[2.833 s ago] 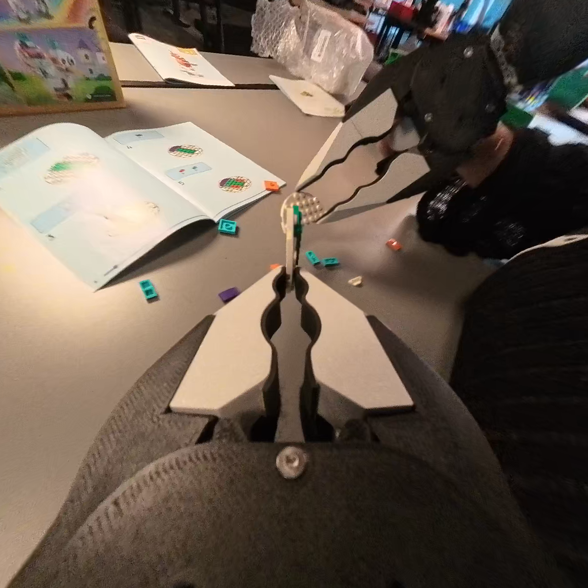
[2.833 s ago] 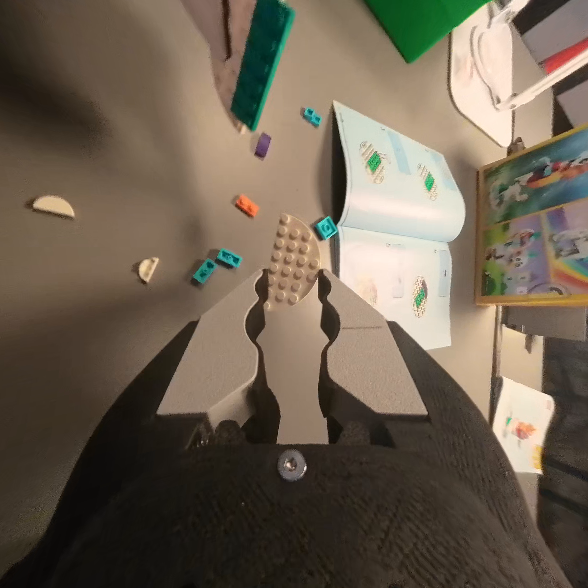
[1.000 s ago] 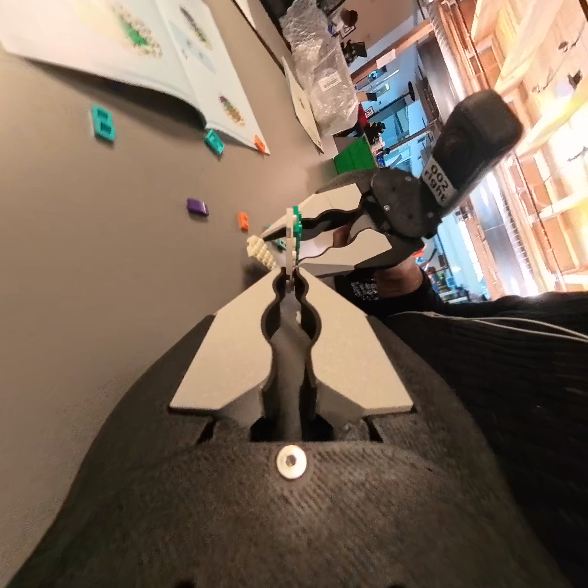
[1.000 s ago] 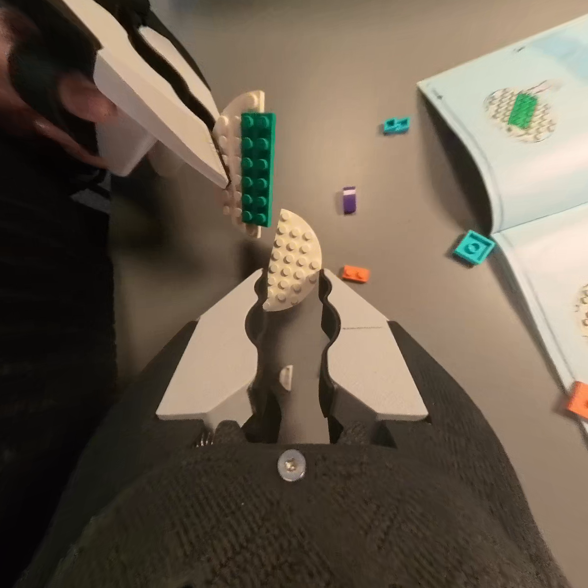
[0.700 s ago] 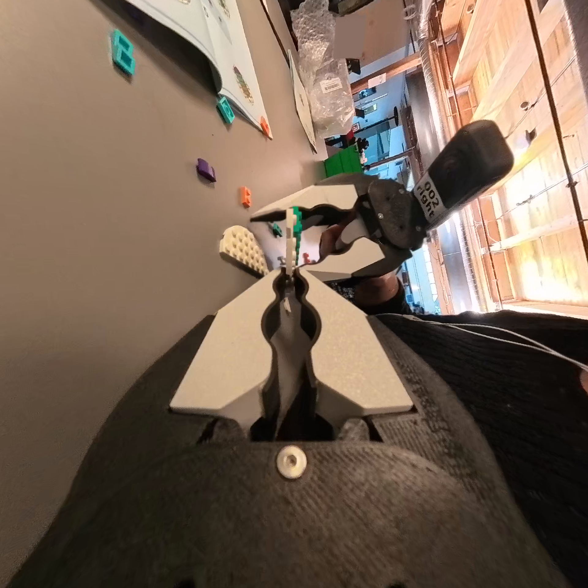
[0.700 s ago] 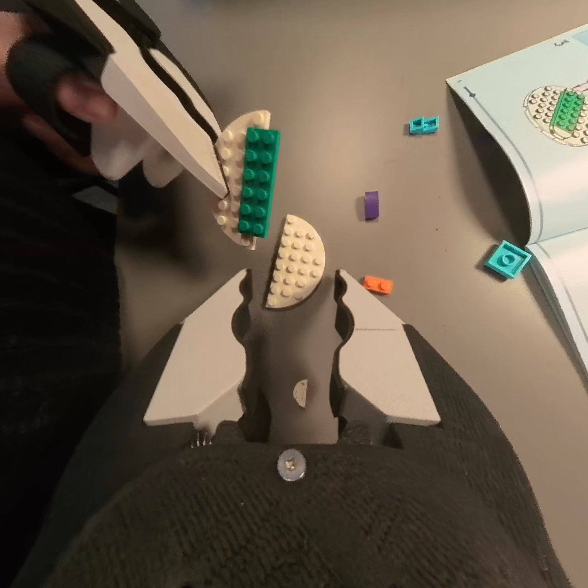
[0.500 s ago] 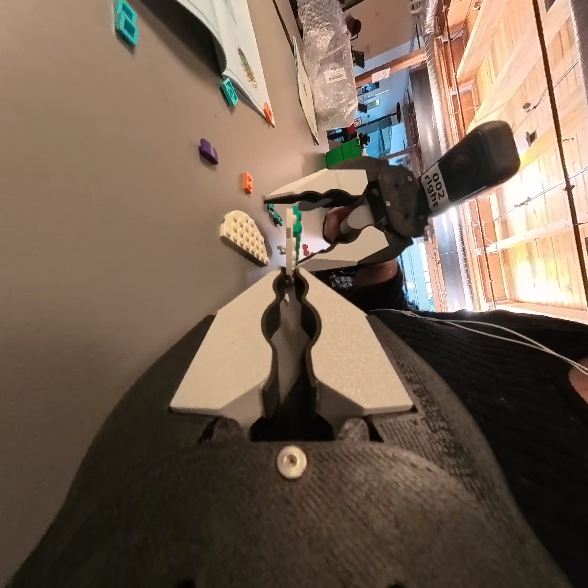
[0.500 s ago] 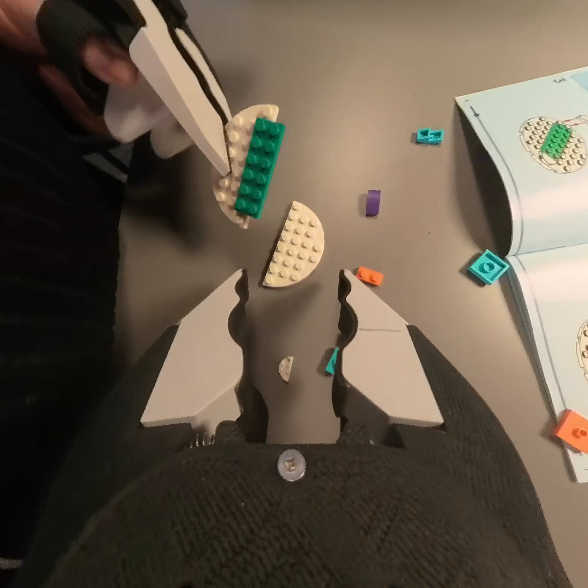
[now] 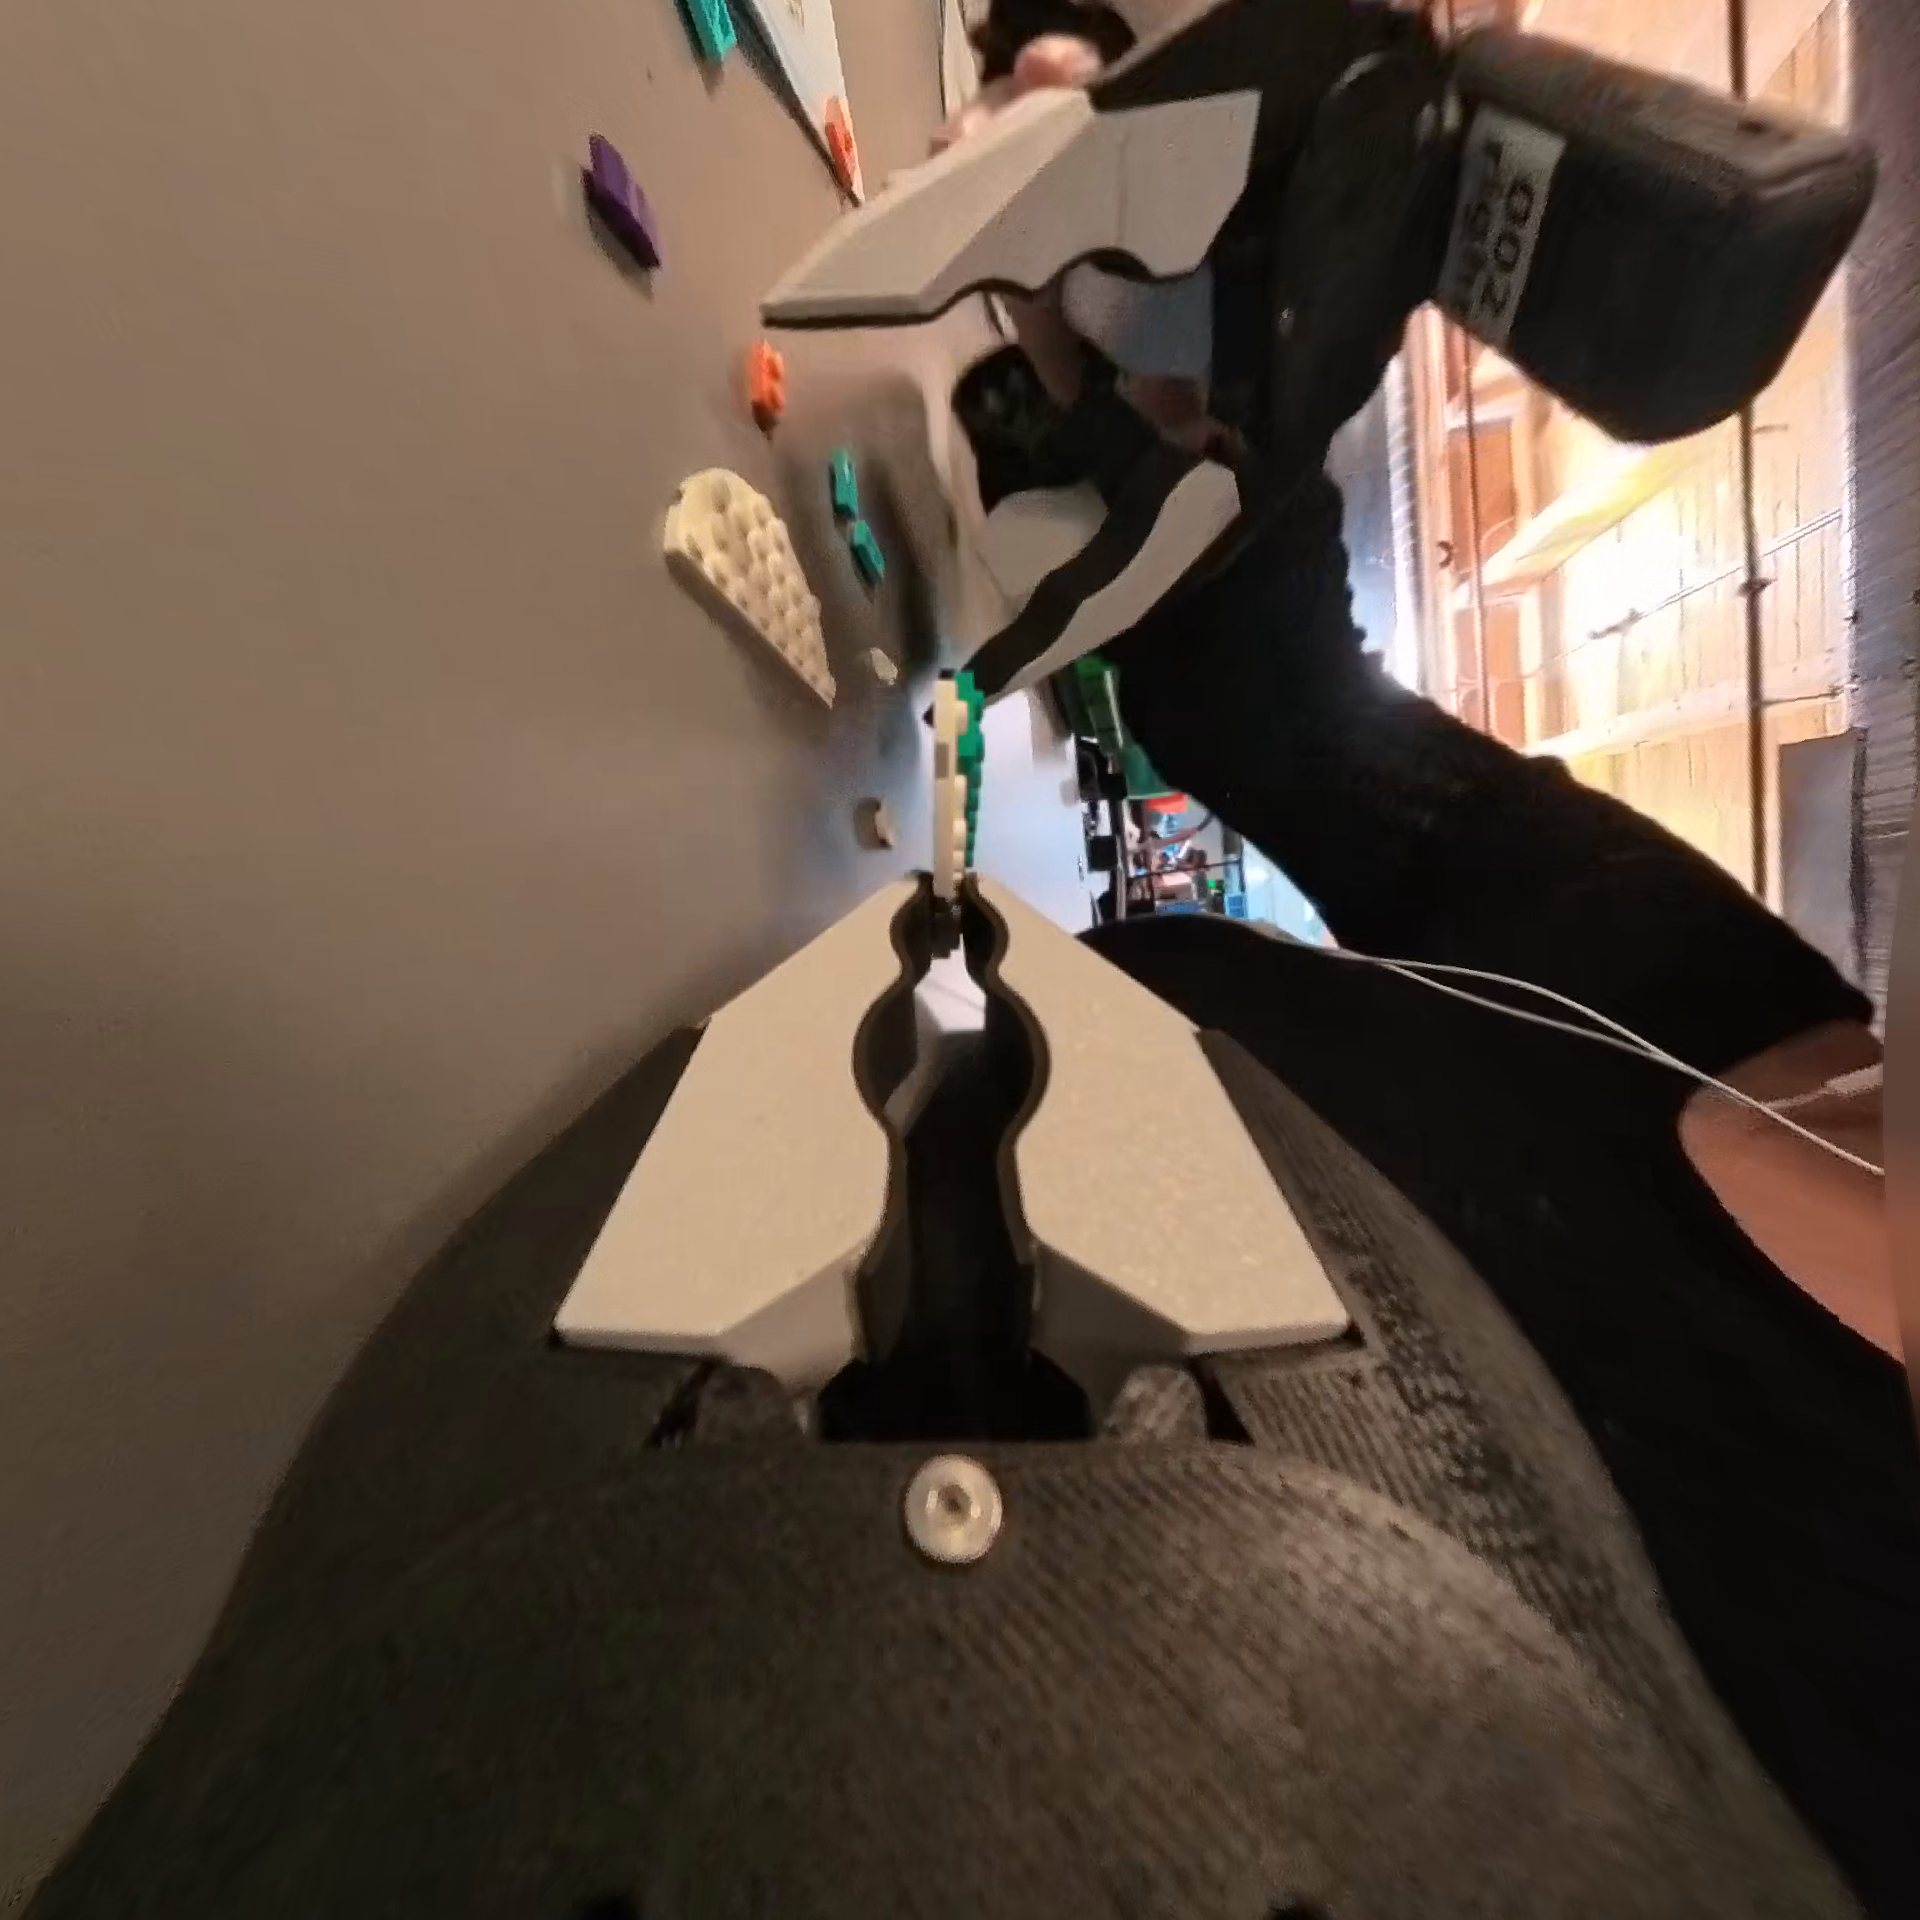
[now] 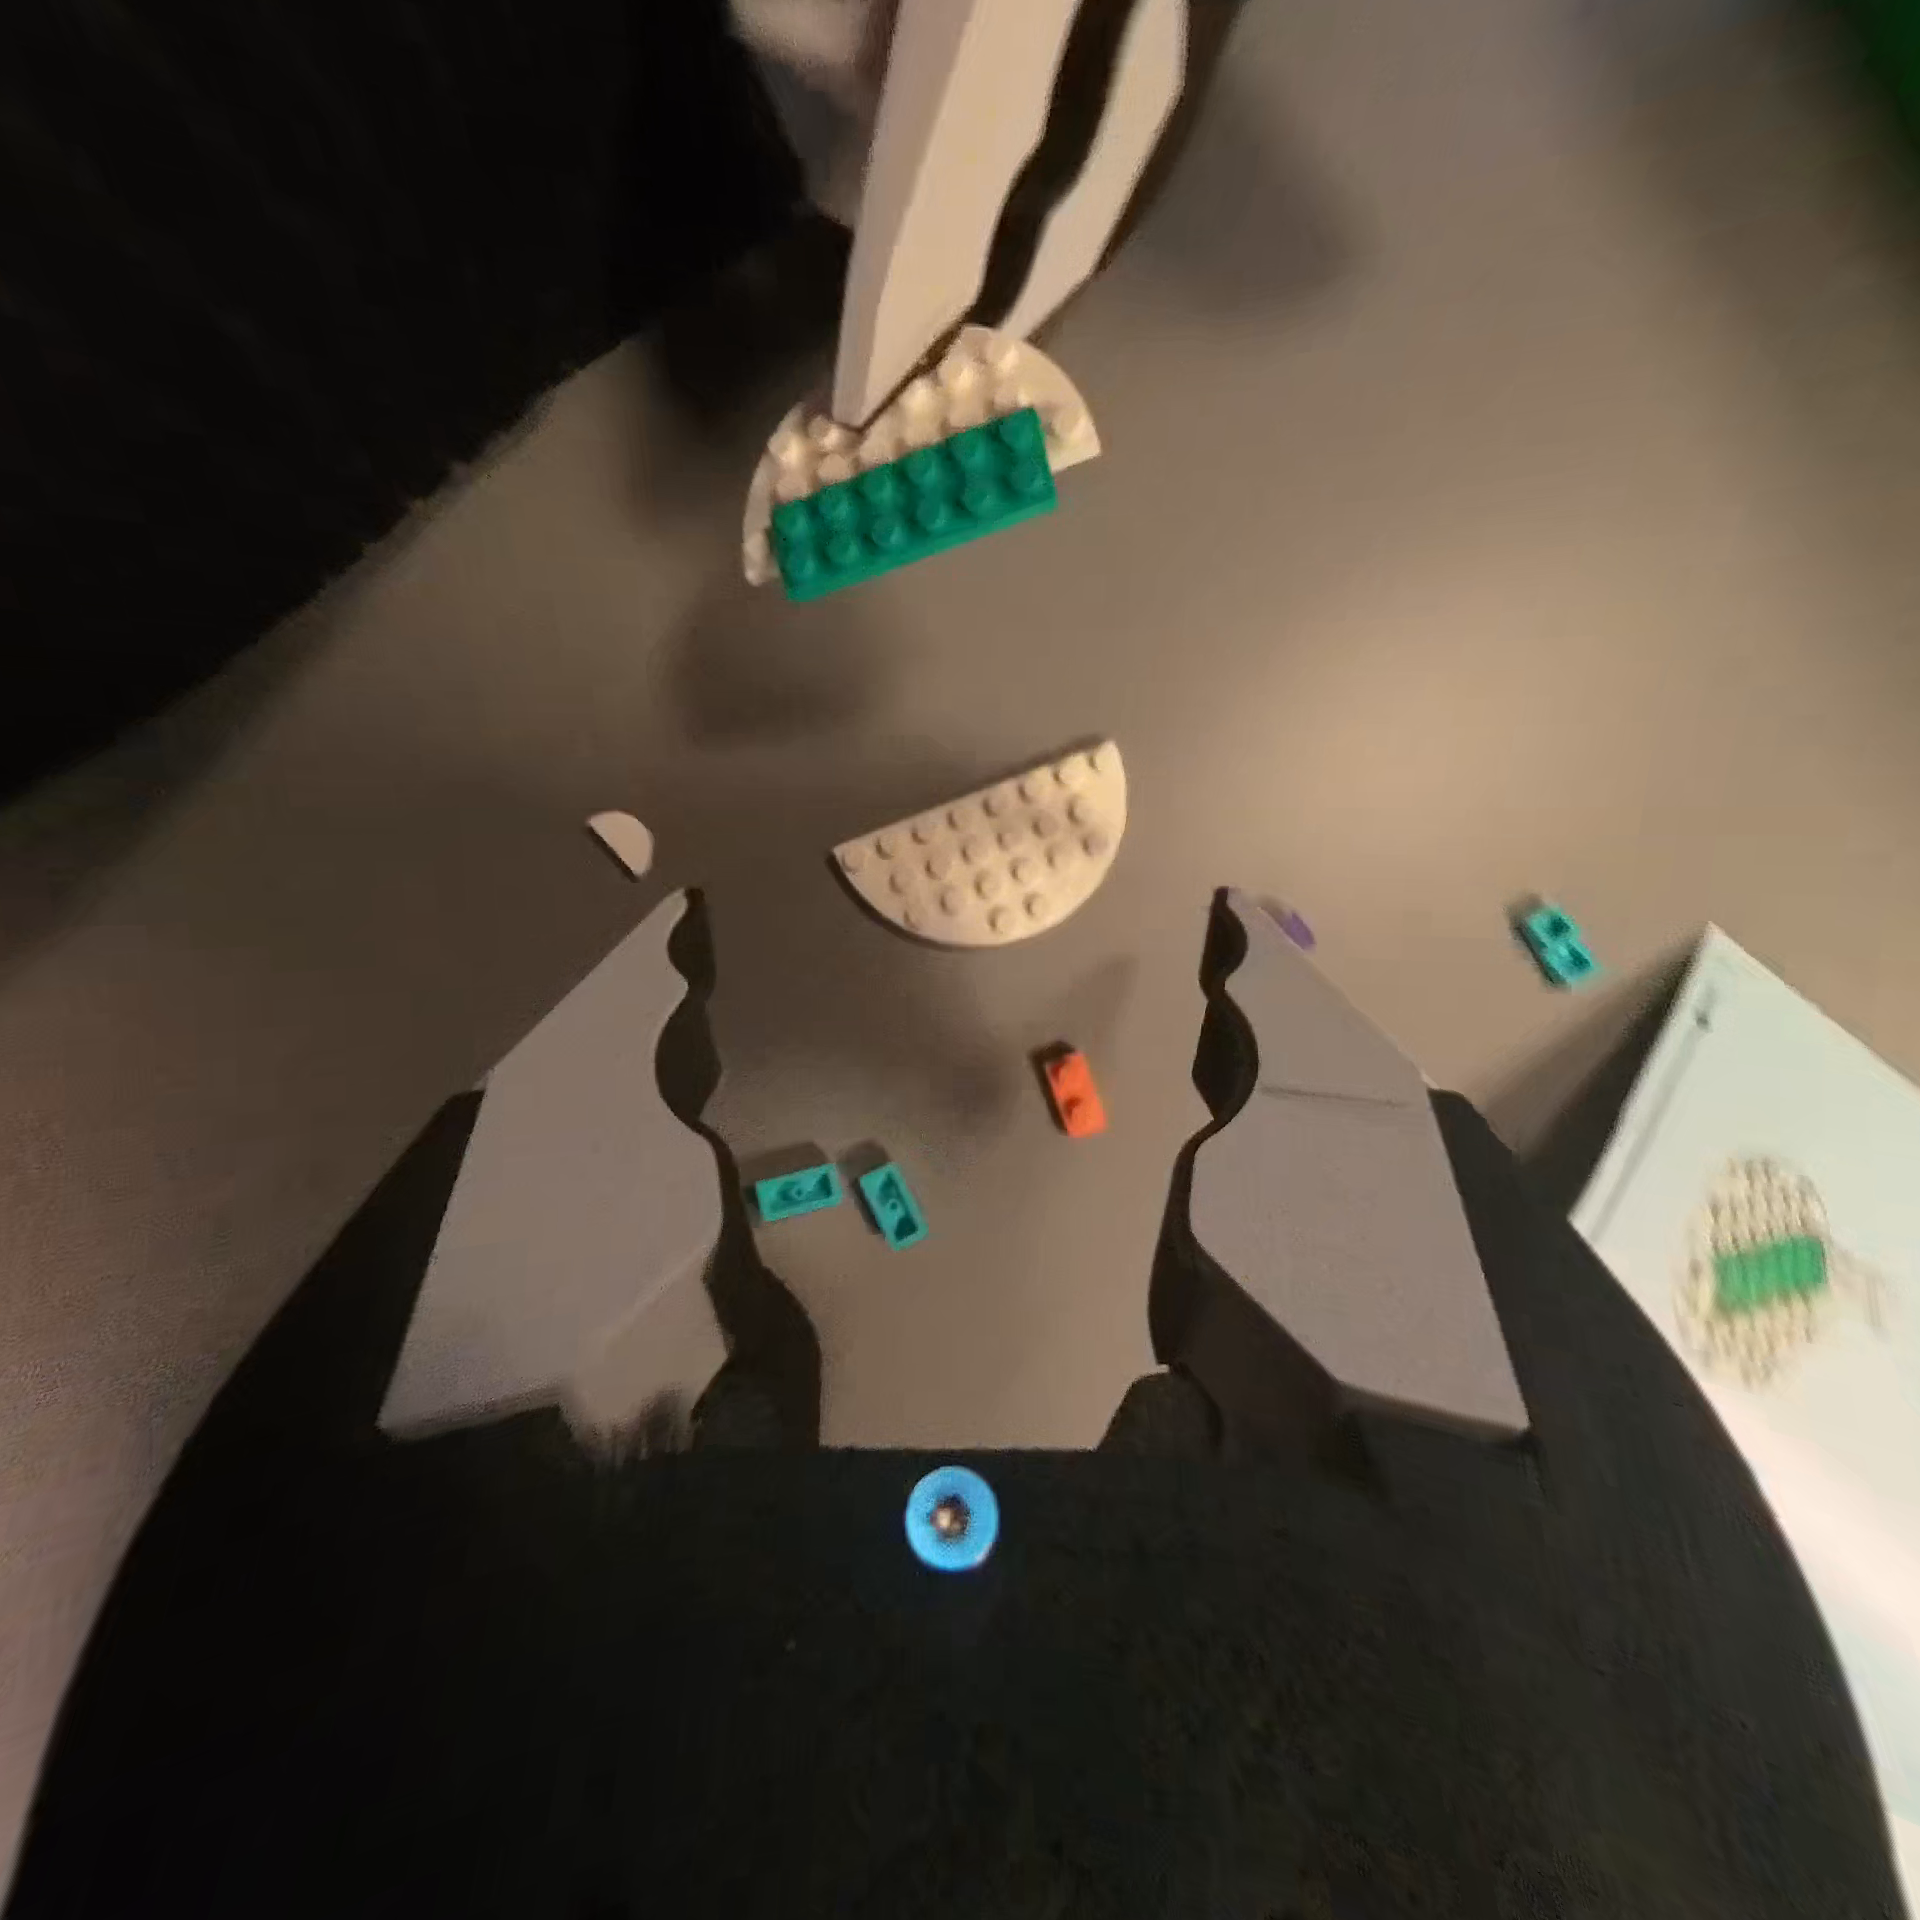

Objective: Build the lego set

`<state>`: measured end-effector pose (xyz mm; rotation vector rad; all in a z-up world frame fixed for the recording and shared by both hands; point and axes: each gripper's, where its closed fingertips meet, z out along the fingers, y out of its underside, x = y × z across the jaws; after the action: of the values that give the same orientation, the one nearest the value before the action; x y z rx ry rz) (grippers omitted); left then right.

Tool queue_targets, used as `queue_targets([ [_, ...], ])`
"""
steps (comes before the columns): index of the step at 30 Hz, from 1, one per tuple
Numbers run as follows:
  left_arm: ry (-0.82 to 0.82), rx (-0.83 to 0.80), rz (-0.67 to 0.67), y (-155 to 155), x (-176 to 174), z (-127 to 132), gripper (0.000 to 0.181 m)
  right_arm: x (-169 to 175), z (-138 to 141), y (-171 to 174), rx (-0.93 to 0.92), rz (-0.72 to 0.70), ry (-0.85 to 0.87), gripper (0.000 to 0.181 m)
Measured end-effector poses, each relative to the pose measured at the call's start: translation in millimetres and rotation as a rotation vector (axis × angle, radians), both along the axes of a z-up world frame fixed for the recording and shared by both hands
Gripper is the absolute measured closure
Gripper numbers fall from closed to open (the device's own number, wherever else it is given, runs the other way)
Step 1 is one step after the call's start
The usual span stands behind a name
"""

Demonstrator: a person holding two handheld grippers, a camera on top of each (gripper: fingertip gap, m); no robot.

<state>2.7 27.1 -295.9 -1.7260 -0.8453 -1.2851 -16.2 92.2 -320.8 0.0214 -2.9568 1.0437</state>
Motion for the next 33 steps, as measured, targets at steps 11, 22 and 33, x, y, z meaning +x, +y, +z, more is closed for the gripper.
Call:
queue_targets([
  [11,-0.045,0.047,0.088,-16,-6,7,0.177,-5,-16,-9,0.043,0.282,-0.048,0.111],
  [22,-0.057,0.062,0.084,-14,-13,7,0.177,-1,-17,-17,-0.014,0.291,-0.021,0.121],
  [33,0.225,0.088,0.044,13,-22,16,0.177,-27,23,-25,-0.133,-0.008,0.364,0.122],
])
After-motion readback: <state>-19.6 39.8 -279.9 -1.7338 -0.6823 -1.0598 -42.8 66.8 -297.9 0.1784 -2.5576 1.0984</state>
